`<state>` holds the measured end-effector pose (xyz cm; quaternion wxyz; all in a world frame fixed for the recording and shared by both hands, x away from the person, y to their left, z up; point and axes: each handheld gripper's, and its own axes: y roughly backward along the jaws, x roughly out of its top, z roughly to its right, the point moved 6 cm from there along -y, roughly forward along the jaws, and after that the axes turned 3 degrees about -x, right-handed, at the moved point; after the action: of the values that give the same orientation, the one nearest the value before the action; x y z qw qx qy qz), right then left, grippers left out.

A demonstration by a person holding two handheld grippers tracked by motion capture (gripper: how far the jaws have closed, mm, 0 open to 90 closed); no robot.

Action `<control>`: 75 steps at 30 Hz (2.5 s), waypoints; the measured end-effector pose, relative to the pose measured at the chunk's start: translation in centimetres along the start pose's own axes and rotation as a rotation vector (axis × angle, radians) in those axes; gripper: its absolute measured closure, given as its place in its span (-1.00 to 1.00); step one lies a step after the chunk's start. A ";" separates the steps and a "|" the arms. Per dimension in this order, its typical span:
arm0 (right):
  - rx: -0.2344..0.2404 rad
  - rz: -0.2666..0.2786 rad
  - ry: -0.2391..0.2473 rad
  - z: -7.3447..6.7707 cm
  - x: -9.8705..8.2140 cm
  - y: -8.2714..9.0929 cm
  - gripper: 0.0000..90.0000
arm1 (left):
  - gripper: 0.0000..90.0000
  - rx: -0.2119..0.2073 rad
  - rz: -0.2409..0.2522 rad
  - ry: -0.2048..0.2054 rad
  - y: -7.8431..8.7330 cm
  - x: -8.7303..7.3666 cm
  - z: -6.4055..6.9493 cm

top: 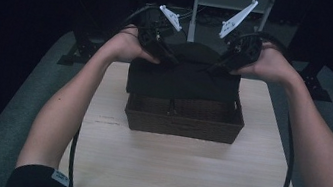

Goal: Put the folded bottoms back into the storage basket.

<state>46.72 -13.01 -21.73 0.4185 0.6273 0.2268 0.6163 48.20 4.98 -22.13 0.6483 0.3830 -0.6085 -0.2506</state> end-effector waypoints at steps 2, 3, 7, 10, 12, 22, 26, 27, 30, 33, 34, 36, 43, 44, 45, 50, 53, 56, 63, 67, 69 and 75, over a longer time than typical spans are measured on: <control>0.000 0.004 -0.003 0.1 0.1 0.1 0.60 | 0.67 0.002 0.002 -0.001 0.1 0.1 -0.1; 0.000 0.006 -0.004 0.2 0.1 0.2 0.60 | 0.67 0.002 0.001 -0.001 0.1 0.2 -0.2; -0.006 0.002 -0.006 0.6 0.2 0.2 0.60 | 0.67 0.006 -0.007 -0.002 -0.1 0.5 -0.7; -0.005 0.005 -0.009 1.1 0.0 0.1 0.60 | 0.67 -0.002 -0.001 0.005 -0.5 0.5 -1.1; 0.000 0.002 -0.018 1.4 -0.2 -0.1 0.59 | 0.67 -0.003 -0.003 0.010 -0.9 0.5 -1.4; 0.011 -0.010 -0.043 2.9 -1.4 -1.6 0.59 | 0.67 -0.015 -0.039 0.015 -2.8 0.2 -2.8; 0.008 -0.019 -0.047 3.4 -1.8 -2.2 0.59 | 0.67 -0.009 -0.054 0.018 -3.6 0.1 -3.3; 0.009 -0.019 -0.052 3.4 -1.9 -2.3 0.59 | 0.67 -0.008 -0.057 0.019 -3.8 0.1 -3.4; 0.016 -0.019 -0.059 3.8 -2.3 -2.9 0.59 | 0.67 -0.005 -0.068 0.024 -4.4 0.0 -3.6; 0.020 -0.020 -0.068 4.1 -2.6 -3.3 0.59 | 0.67 -0.006 -0.080 0.023 -4.9 -0.2 -3.9; 0.020 -0.024 -0.073 4.2 -2.8 -3.5 0.59 | 0.67 -0.004 -0.086 0.022 -5.1 -0.2 -3.9; 0.023 -0.027 -0.078 4.3 -3.1 -3.8 0.59 | 0.67 -0.004 -0.097 0.021 -5.6 -0.3 -4.1; 0.018 -0.059 -0.096 4.9 -3.7 -4.7 0.59 | 0.67 -0.009 -0.112 0.025 -6.9 -0.6 -4.7; 0.020 -0.057 -0.097 4.9 -3.8 -4.8 0.59 | 0.67 -0.008 -0.114 0.026 -7.0 -0.6 -4.8; 0.021 -0.060 -0.105 4.9 -4.0 -4.9 0.59 | 0.67 -0.010 -0.113 0.028 -7.2 -0.7 -4.8; 0.027 -0.056 -0.121 5.1 -4.7 -5.8 0.59 | 0.67 -0.006 -0.121 0.032 -7.9 -1.1 -4.9; 0.026 -0.060 -0.125 5.2 -4.8 -6.0 0.59 | 0.67 -0.013 -0.111 0.043 -8.3 -1.4 -4.9; 0.027 -0.071 -0.114 5.2 -4.9 -6.4 0.59 | 0.67 -0.012 -0.116 0.044 -8.7 -1.7 -4.9; 0.033 -0.058 -0.136 5.4 -5.5 -7.3 0.59 | 0.67 0.002 -0.123 0.037 -9.1 -2.0 -5.2; 0.031 -0.058 -0.146 5.6 -5.9 -7.6 0.59 | 0.66 -0.002 -0.135 0.030 -9.6 -2.1 -5.3; 0.032 -0.063 -0.144 5.6 -6.0 -7.8 0.59 | 0.67 -0.003 -0.132 0.027 -9.8 -2.3 -5.2; 0.031 -0.069 -0.140 5.7 -6.1 -8.4 0.59 | 0.67 0.005 -0.120 0.036 -10.2 -2.9 -5.4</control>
<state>53.32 -14.69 -31.46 0.4447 0.6671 0.2277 0.5526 54.56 2.40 -31.91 0.6418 0.4249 -0.5735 -0.2804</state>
